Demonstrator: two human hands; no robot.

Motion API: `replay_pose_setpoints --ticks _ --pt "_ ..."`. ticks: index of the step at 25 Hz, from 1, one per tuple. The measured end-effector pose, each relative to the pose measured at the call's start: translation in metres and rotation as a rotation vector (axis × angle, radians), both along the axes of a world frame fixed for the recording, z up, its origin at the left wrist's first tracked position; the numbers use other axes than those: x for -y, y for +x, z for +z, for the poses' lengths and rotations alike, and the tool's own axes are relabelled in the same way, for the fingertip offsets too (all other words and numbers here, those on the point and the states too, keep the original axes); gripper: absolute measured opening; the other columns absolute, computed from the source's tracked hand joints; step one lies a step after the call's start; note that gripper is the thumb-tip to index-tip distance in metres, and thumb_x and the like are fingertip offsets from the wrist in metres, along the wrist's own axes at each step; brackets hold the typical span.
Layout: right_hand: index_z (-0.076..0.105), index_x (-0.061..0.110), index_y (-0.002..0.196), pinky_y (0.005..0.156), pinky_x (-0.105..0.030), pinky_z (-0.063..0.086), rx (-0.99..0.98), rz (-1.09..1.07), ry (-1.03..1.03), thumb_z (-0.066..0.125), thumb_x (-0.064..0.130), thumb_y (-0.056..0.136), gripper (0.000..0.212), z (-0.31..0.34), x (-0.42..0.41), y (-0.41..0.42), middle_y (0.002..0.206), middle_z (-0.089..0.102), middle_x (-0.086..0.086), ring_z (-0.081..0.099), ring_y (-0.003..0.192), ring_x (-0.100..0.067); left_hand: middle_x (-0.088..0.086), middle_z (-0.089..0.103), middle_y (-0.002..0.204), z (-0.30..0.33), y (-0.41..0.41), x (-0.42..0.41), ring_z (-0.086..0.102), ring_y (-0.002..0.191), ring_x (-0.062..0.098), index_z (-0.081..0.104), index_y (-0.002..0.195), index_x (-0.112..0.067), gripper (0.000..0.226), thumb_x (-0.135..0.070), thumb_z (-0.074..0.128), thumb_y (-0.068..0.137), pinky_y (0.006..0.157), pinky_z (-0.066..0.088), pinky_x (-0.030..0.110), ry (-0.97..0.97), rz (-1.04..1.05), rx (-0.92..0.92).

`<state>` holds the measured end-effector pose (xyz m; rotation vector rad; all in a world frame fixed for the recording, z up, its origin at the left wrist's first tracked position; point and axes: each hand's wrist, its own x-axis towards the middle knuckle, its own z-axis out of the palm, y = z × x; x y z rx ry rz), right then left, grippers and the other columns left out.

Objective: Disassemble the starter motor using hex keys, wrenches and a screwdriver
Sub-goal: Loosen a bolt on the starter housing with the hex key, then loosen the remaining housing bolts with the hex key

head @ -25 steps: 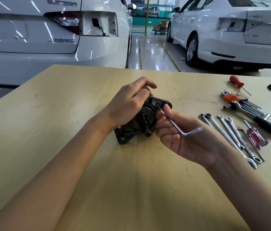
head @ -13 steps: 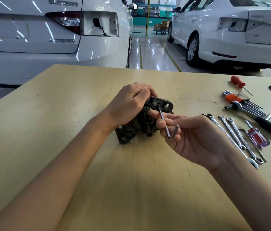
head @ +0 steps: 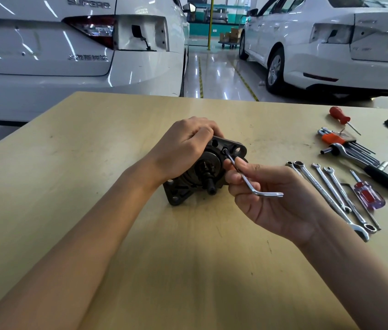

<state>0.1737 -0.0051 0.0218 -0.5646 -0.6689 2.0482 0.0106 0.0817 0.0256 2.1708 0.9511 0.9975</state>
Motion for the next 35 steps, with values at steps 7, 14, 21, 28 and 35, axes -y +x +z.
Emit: replay_pose_setpoints --ticks 7,14,21,28,35 --pt "0.068 0.004 0.081 0.037 -0.018 0.045 0.058 0.034 0.051 0.077 0.004 0.065 0.018 0.002 0.004 -0.001 0.064 0.061 -0.009 0.052 0.039 -0.008 -0.001 0.065 0.088 0.0 0.001 0.0 0.055 0.088 0.009 0.067 0.084 -0.009 0.037 -0.023 0.032 0.087 0.08 0.041 0.024 -0.04 -0.014 0.035" --pt "0.062 0.006 0.087 0.029 -0.014 0.032 0.379 0.025 0.156 0.054 0.011 0.072 0.018 0.008 0.006 0.007 0.044 0.048 -0.007 0.036 0.025 -0.009 -0.007 0.063 0.087 -0.001 -0.002 0.0 0.055 0.088 0.006 0.067 0.087 -0.013 0.028 -0.026 0.043 0.085 0.079 0.04 0.023 -0.058 -0.03 0.003" --pt "0.06 0.009 0.085 0.046 -0.027 0.039 1.04 -0.671 0.652 0.047 0.017 0.099 0.02 -0.011 -0.001 -0.005 0.051 0.054 0.0 0.045 0.046 -0.019 -0.002 0.068 0.108 -0.002 0.0 -0.001 0.062 0.101 0.01 0.066 0.087 -0.02 0.023 -0.025 0.044 0.084 0.088 0.049 0.027 -0.133 -0.062 0.089" --pt "0.07 0.013 0.073 0.046 -0.017 0.032 1.382 -1.07 0.956 0.079 0.018 0.074 0.011 -0.018 -0.017 -0.015 0.046 0.044 0.013 0.042 0.046 -0.009 -0.003 0.068 0.112 -0.002 0.0 0.0 0.059 0.111 0.007 0.066 0.089 -0.017 0.025 -0.022 0.043 0.082 0.099 0.044 0.026 -0.121 -0.07 0.099" --pt "0.068 0.011 0.067 0.049 -0.021 0.041 1.331 -1.164 1.02 0.075 0.011 0.069 0.007 -0.017 -0.011 -0.021 0.052 0.057 0.006 0.049 0.047 -0.009 -0.002 0.068 0.114 -0.002 -0.002 0.0 0.06 0.111 0.006 0.068 0.095 -0.012 0.029 -0.023 0.043 0.083 0.101 0.045 0.028 -0.113 -0.065 0.091"
